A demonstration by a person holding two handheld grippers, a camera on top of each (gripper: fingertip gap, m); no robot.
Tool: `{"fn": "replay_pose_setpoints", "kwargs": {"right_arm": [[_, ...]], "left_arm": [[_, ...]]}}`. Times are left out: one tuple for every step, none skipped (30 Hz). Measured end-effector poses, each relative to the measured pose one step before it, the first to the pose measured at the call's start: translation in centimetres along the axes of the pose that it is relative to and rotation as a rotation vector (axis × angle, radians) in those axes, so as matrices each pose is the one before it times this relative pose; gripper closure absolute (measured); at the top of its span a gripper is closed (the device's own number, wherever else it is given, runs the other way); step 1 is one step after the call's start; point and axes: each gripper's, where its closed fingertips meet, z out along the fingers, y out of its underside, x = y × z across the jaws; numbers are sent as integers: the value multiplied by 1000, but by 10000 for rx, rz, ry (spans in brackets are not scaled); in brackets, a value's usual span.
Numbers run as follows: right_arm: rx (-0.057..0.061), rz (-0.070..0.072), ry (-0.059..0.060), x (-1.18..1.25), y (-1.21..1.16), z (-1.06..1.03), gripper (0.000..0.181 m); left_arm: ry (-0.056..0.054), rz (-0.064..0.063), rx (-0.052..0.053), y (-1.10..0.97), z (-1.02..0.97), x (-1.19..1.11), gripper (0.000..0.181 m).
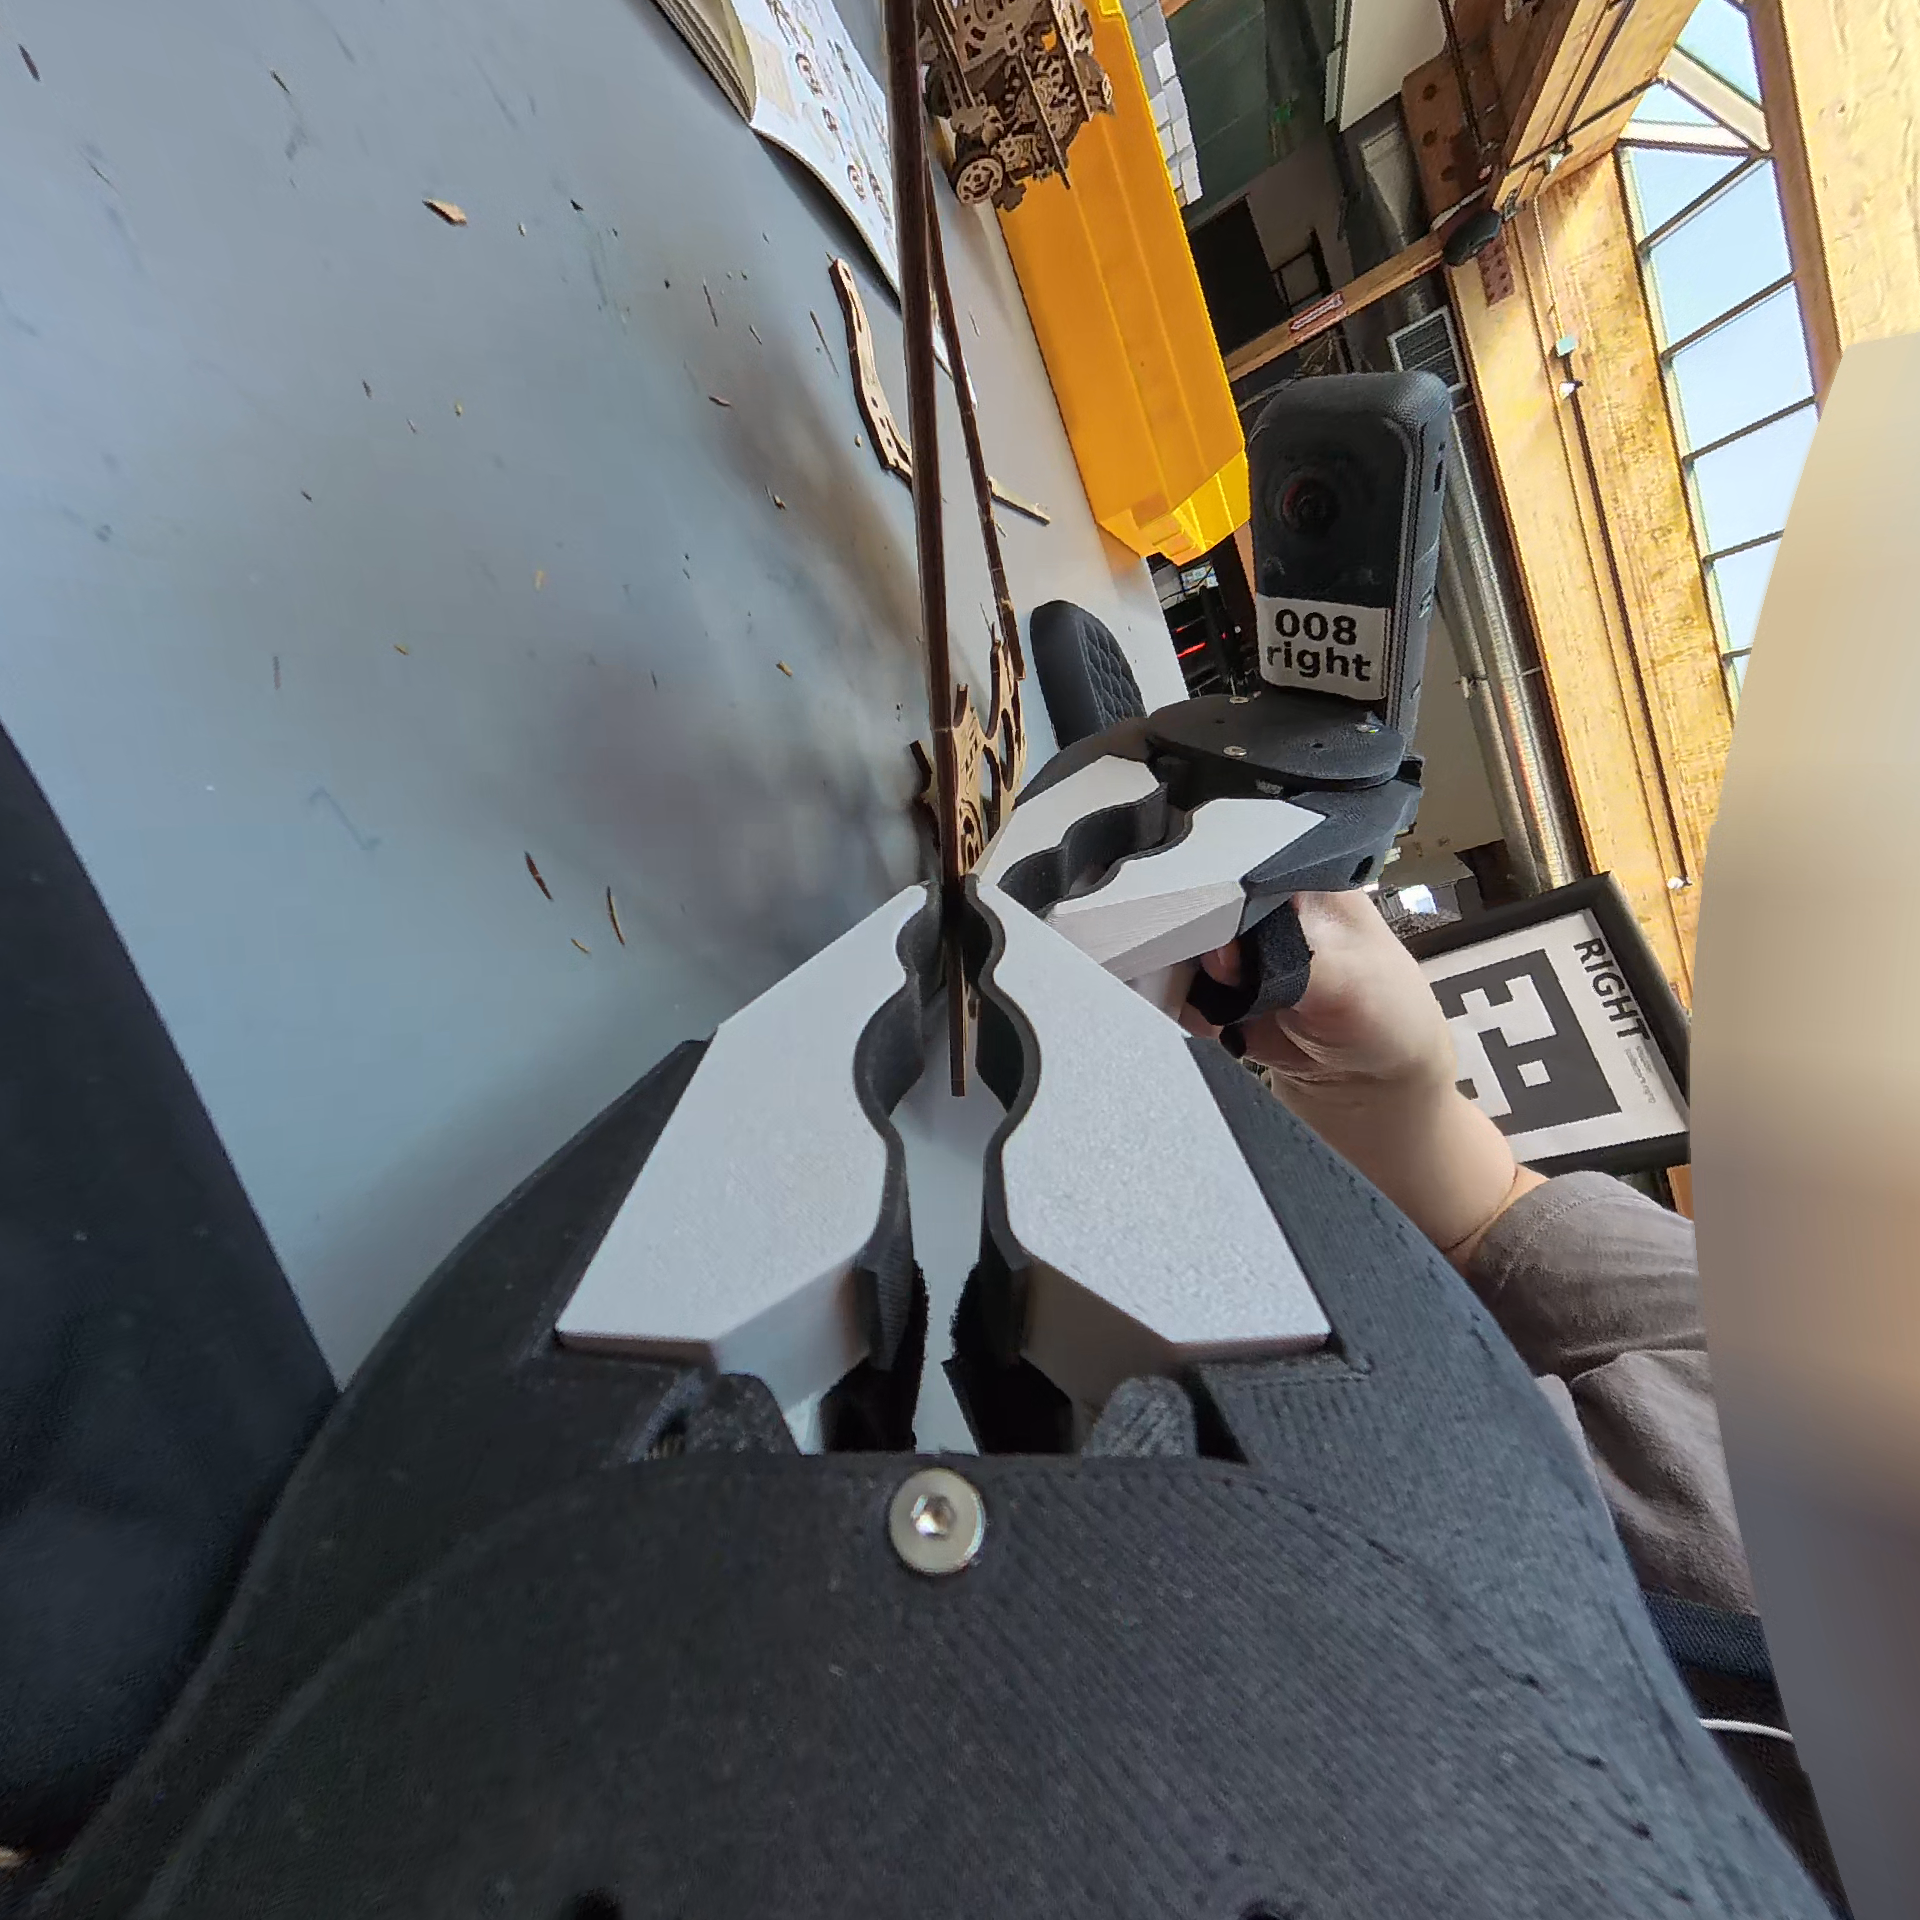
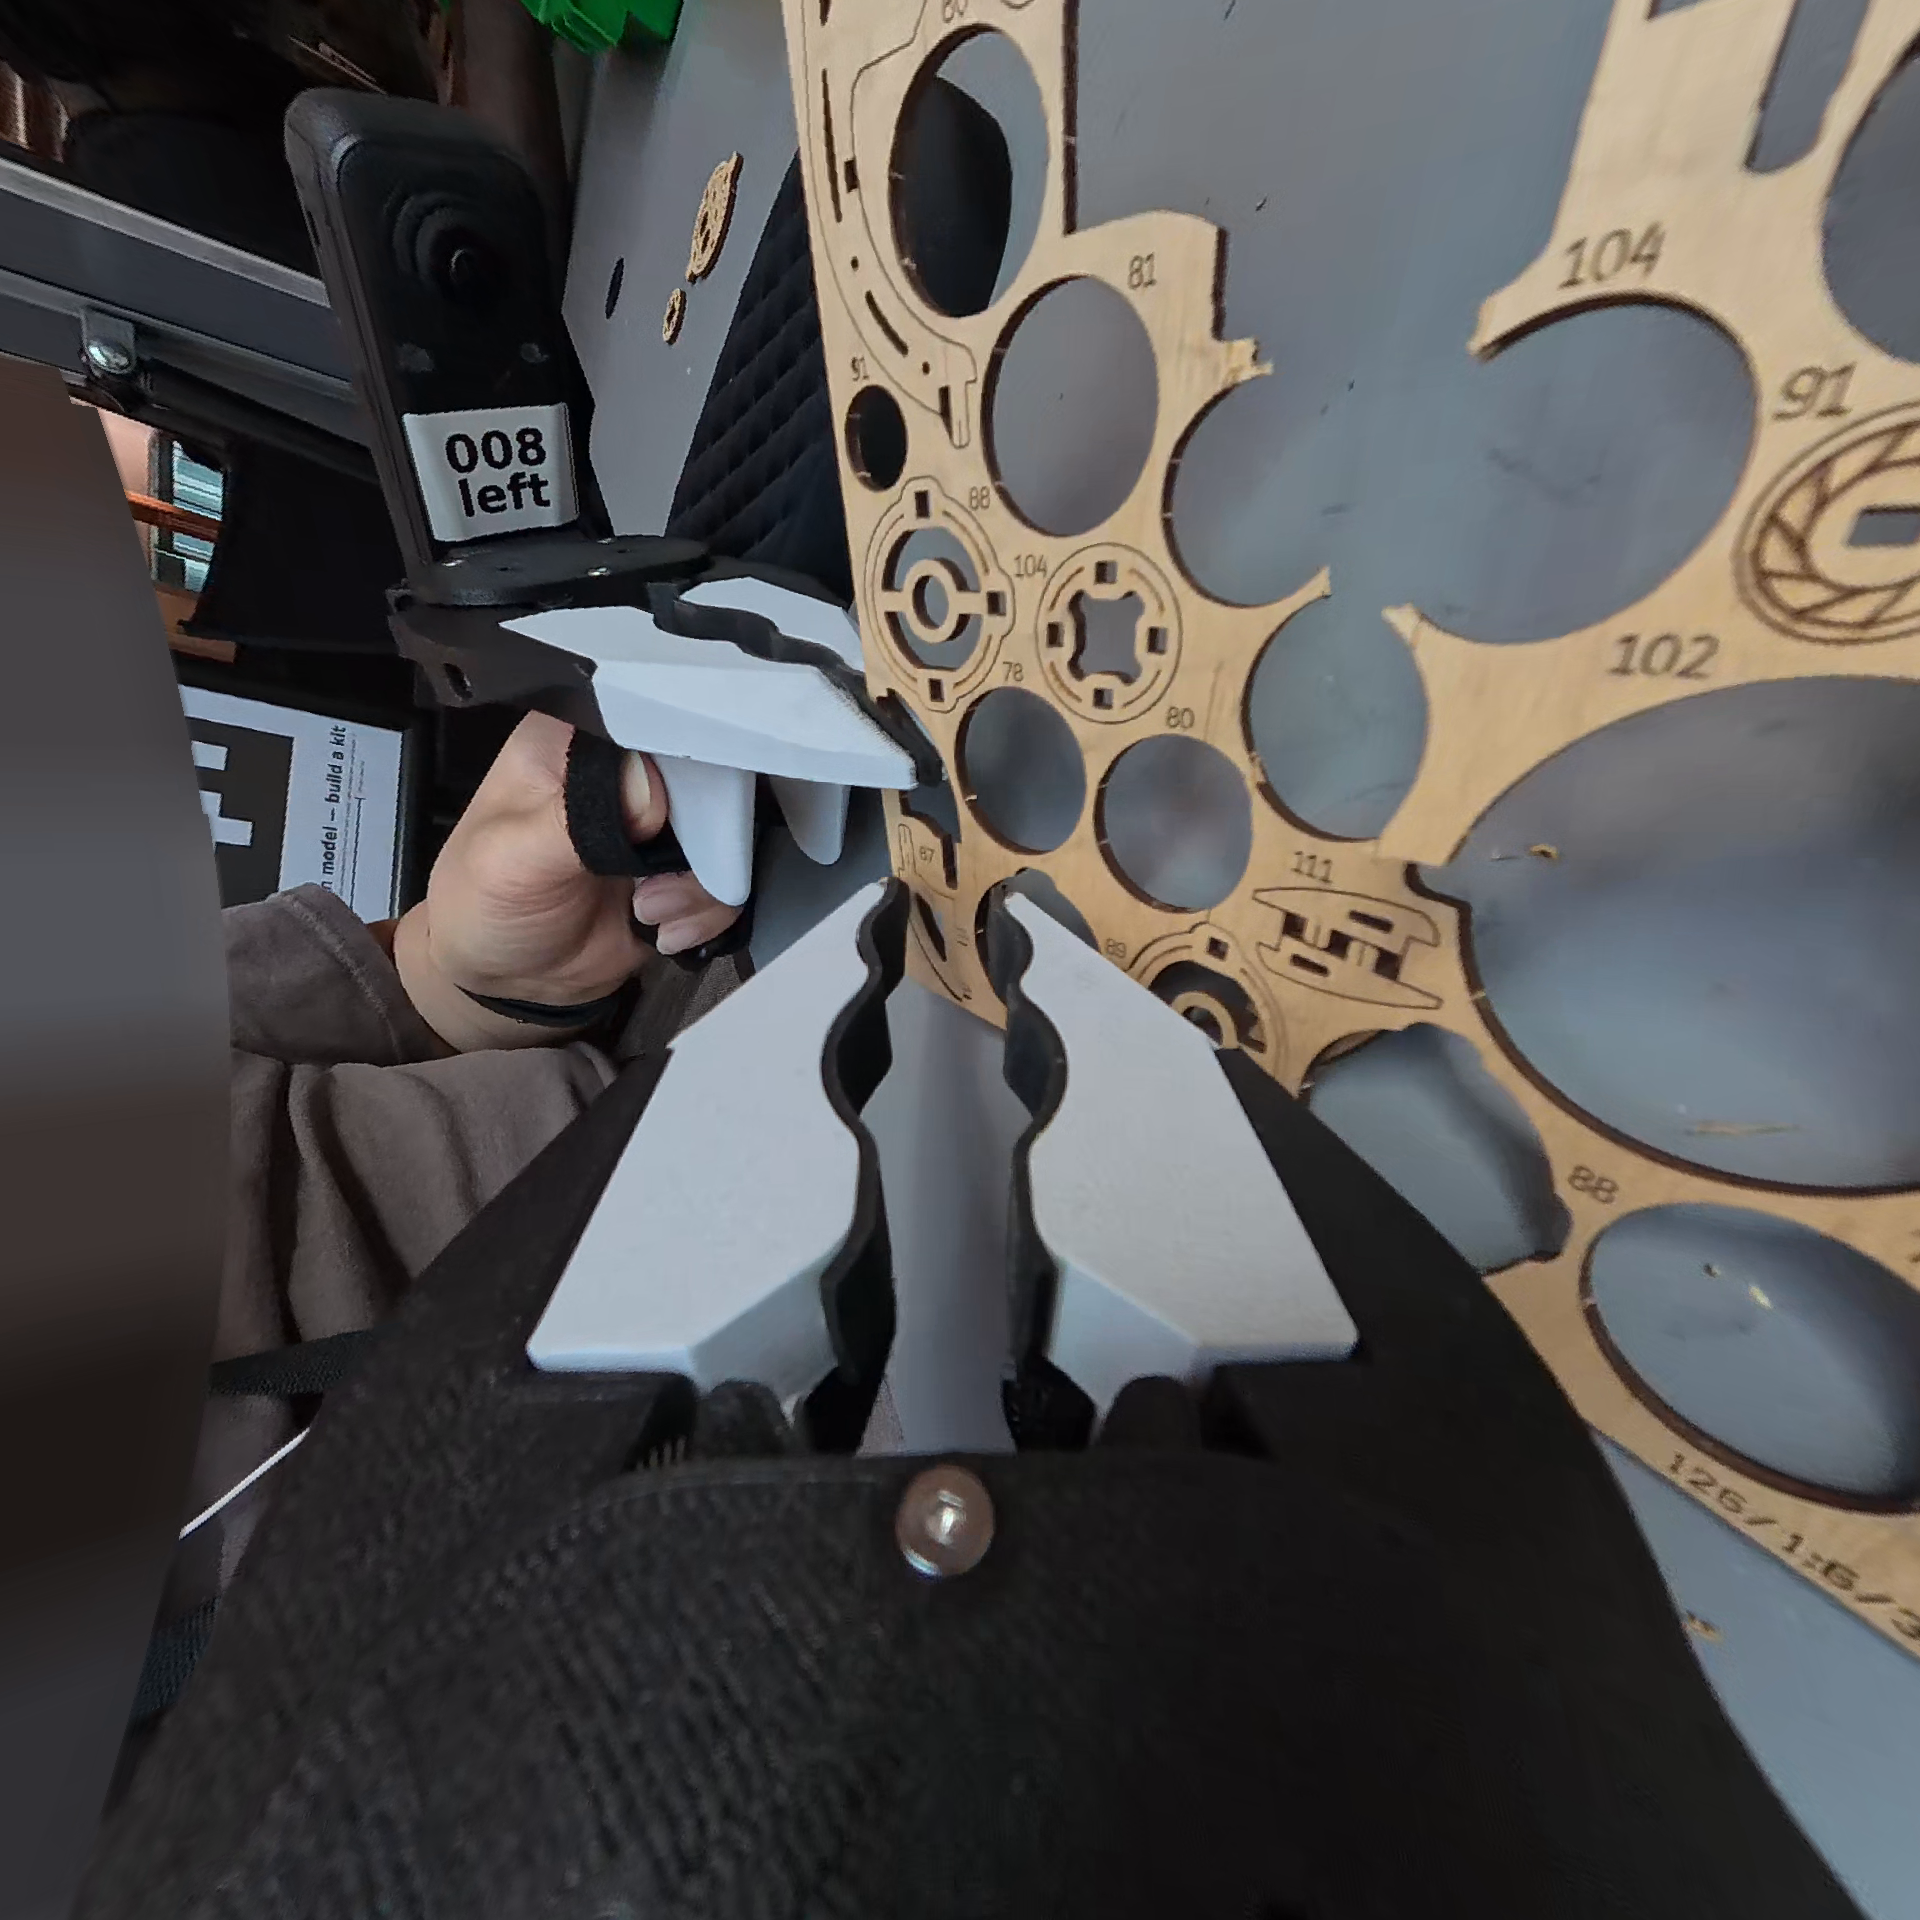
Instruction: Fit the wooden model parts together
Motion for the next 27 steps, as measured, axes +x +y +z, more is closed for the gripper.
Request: {"fn": "replay_pose_setpoints", "kwargs": {"right_arm": [[60, 38, 34, -70, -72, 31, 165], [63, -60, 137, 66, -50, 70, 165], [17, -223, 240, 218, 15, 86, 168], [24, -212, 191, 122, 4, 48, 168], [22, -117, 131, 72, -28, 7, 168], [14, -68, 61, 16, 12, 4, 168], [10, -88, 45, 26, 37, 33, 168], [44, 3, 2, -28, -12, 22, 168], [55, 40, -66, -70, -18, -8, 168], [86, 58, -83, -36, -30, 3, 168], [112, 46, -57, -5, -43, 34, 167], [112, -5, -11, -2, -48, 56, 167], [32, -69, 86, 50, -18, 62, 168], [-26, -162, 188, 61, -36, 53, 168], [-43, -239, 218, 69, 0, 13, 168], [-73, -140, 93, 15, 61, -10, 168], [-38, -22, -36, -29, 70, -14, 168], [-18, 47, -117, -47, 102, -47, 168], [-14, 118, -136, -28, 140, -42, 169], [16, 62, -109, -38, 115, -43, 169], [15, -48, -55, -38, 101, -40, 169], [0, -55, -32, -33, 112, -39, 169], [-6, 3, -81, -83, 93, -38, 169], [-25, 59, -127, -100, 89, -19, 169], [-21, 88, -140, -90, 43, -23, 170], [-67, 73, -117, -86, 69, -4, 170], [-84, 9, -53, -61, 80, -8, 170]], "left_arm": [[6, 10, 25, -31, -5, 9, 181], [1, 6, 28, -26, -24, 4, 181], [-8, -5, 10, -10, -21, -14, 181], [-49, -9, -14, 34, 2, -74, 181], [-24, 30, -4, 15, 4, -13, 181], [3, 29, 9, 6, -3, 38, 181], [-6, 17, -2, 23, -4, 1, 181], [-34, 21, -8, 22, -13, -23, 181], [1, 38, 16, -1, -26, 24, 181], [-7, 53, 22, -14, -19, 25, 181], [-34, 34, 5, 11, -11, -30, 181], [-19, -24, 15, -33, -12, -47, 181], [5, -63, -3, -19, -26, -52, 181], [-17, -49, 2, -8, -7, -54, 181], [2, -32, 3, -14, -9, -31, 181], [34, -49, -81, 69, -13, -12, 180], [57, -34, -112, 116, -24, 28, 180], [30, 11, -121, 151, -19, 20, 180], [-26, 42, -172, 229, -6, -40, 180], [-44, 62, -192, 241, 6, -42, 180], [5, 37, -175, 209, -3, 0, 180], [67, 20, -158, 182, -1, 71, 179], [117, 13, -155, 167, -27, 154, 177], [110, 5, -119, 128, -39, 133, 176], [84, 2, -61, 86, -44, 116, 175], [47, -1, -56, 75, -26, 70, 175], [2, 2, -84, 106, -35, 14, 175]]}}
